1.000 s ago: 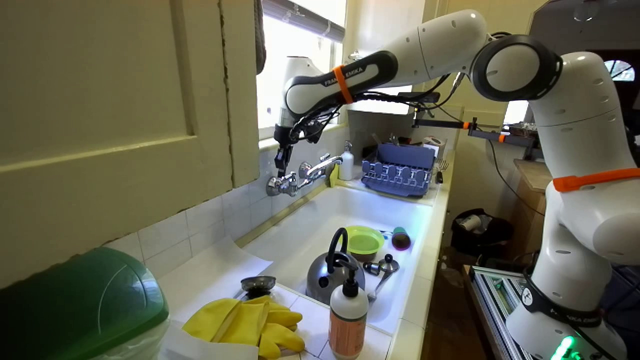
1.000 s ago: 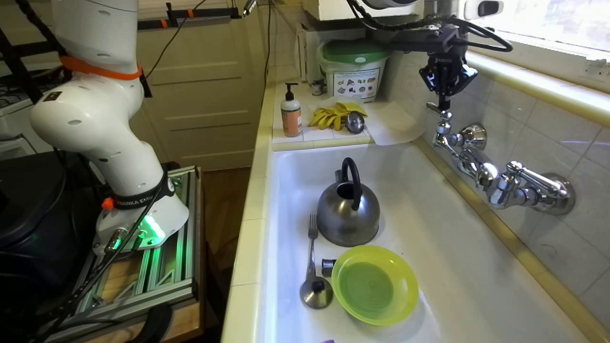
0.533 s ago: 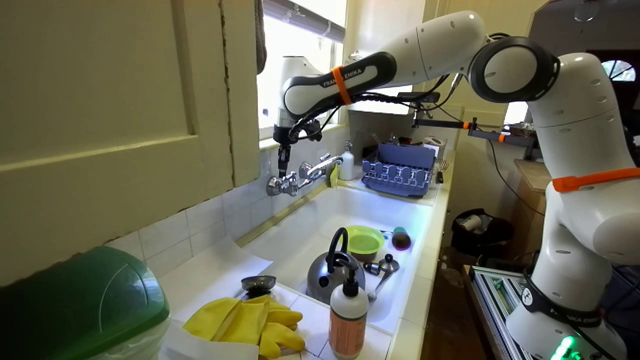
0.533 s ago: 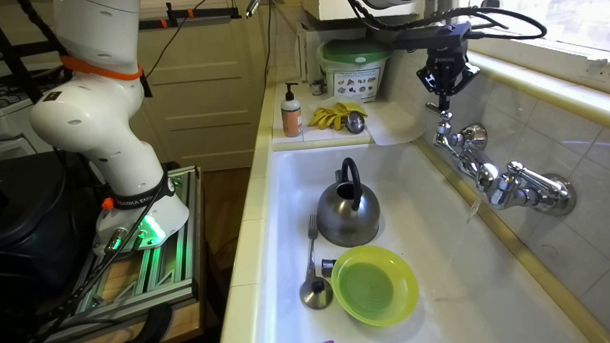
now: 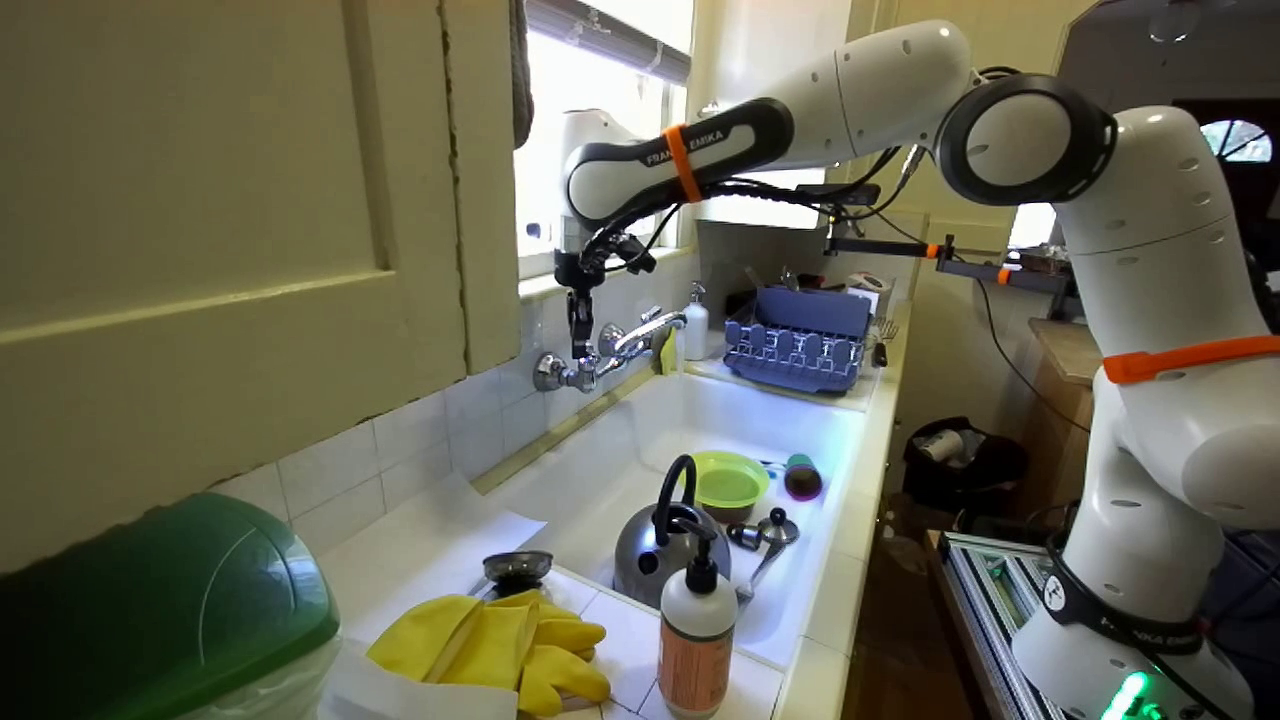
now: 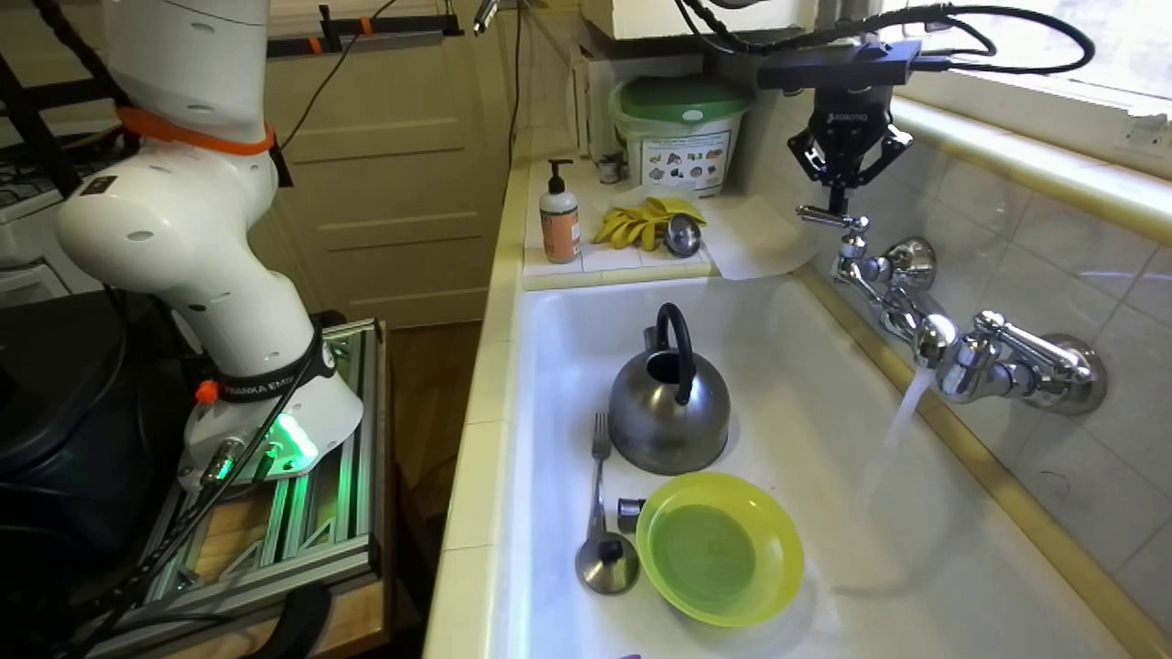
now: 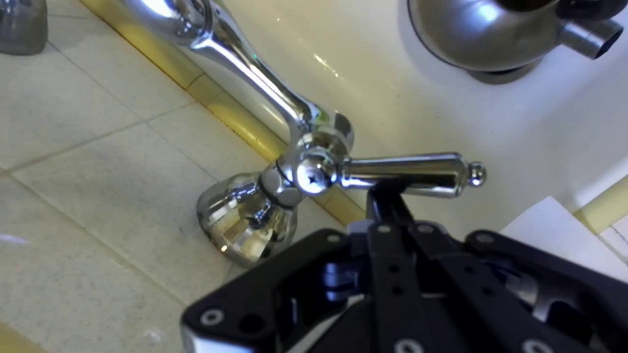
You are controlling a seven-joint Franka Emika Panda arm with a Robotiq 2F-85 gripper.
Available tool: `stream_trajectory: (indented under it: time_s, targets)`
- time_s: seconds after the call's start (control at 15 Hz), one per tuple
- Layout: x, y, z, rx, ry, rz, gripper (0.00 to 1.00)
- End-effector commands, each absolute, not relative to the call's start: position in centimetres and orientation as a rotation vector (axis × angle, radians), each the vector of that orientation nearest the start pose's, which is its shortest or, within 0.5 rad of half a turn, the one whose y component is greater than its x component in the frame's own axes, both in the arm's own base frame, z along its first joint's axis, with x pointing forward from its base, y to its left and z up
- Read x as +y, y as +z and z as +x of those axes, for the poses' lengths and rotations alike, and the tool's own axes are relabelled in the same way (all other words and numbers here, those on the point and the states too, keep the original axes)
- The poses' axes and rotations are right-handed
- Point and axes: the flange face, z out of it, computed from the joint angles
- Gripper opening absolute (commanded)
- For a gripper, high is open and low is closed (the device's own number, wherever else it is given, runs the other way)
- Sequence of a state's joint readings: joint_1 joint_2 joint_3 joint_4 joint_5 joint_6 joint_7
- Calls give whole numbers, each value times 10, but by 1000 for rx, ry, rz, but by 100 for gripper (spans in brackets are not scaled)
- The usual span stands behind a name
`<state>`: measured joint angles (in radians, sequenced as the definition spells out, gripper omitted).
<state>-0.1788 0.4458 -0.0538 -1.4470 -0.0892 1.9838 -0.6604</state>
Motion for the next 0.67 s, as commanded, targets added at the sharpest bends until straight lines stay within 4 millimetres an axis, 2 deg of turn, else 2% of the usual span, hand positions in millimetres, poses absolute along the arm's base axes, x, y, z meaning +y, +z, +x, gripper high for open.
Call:
stream_trajectory:
  time_s: [0.0,0.07,0.4,0.6]
  targets:
    - [-171,434,668,-685,107,-3195,0]
    - [-168,435,673,-604,31,-3193,0]
    - [-155,446,671,-372,-7,-3177,0]
    - [-150,466,662,-232,-28,-3192,0]
